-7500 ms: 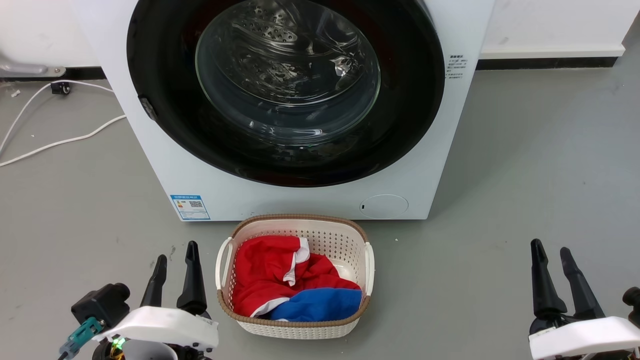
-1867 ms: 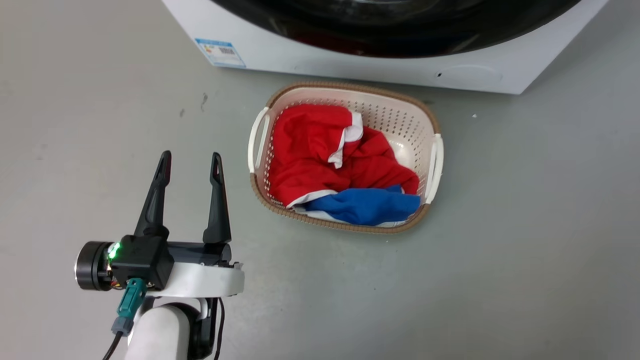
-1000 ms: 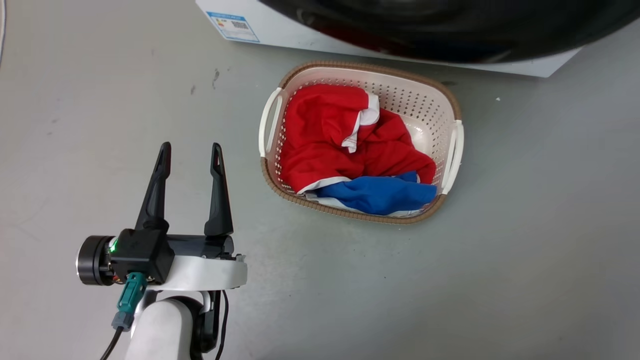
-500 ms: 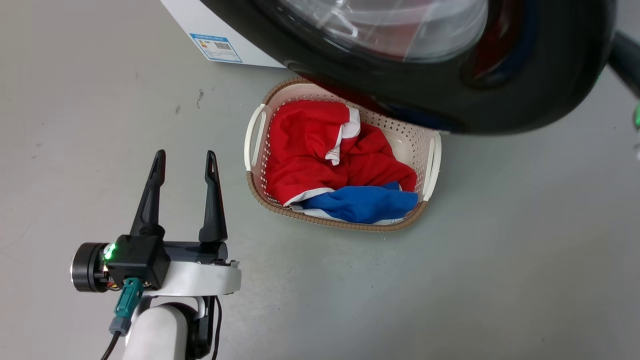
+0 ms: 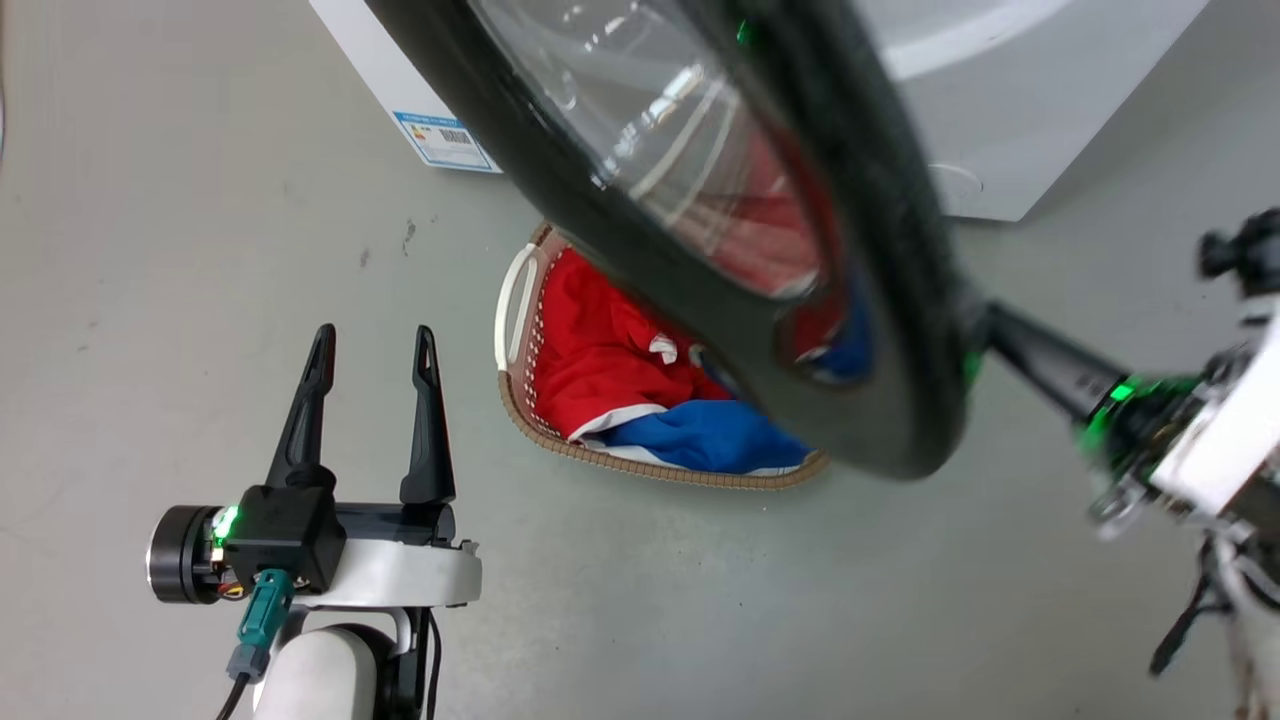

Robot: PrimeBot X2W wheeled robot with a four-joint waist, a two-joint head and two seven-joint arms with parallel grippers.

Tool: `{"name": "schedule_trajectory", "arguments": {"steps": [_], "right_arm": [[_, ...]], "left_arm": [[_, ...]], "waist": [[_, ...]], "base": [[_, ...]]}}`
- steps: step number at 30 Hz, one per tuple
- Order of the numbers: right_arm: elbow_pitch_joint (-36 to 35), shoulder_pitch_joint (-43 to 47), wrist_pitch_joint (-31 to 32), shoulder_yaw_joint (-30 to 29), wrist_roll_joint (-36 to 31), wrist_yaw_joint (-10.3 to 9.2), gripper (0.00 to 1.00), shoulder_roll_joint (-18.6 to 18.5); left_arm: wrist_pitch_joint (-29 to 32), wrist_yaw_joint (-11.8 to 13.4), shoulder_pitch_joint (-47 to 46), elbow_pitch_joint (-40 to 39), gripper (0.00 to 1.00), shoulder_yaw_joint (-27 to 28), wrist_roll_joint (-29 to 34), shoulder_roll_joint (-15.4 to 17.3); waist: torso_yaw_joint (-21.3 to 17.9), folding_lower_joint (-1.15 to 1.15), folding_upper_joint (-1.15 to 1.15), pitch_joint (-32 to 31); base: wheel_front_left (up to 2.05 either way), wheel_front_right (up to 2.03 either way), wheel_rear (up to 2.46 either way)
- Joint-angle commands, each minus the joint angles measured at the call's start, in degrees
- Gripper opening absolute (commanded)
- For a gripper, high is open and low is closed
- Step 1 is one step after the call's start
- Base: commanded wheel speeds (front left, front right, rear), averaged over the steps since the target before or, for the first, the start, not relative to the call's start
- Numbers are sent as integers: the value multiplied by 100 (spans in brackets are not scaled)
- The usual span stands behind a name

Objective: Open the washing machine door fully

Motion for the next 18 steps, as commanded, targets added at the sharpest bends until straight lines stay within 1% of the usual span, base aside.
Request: {"name": "schedule_trajectory", "arguments": {"steps": [1,7,18], "right_arm": [[-176,299,56,183,-1,14,0,134],[-440,769,100,601,41,15,0,452],[-331,1113,185,1305,47,15,0,877]], "left_arm": [[-15,-1,78,18,100,8,22,0],[-14,-4,194,55,100,20,52,-1],[-15,-32,354,97,100,11,96,-1]], "waist": [[3,0,0,-114],[20,0,0,-354],[109,0,0,-677]], "base": [[0,0,0],[0,0,0],[0,0,0]]}}
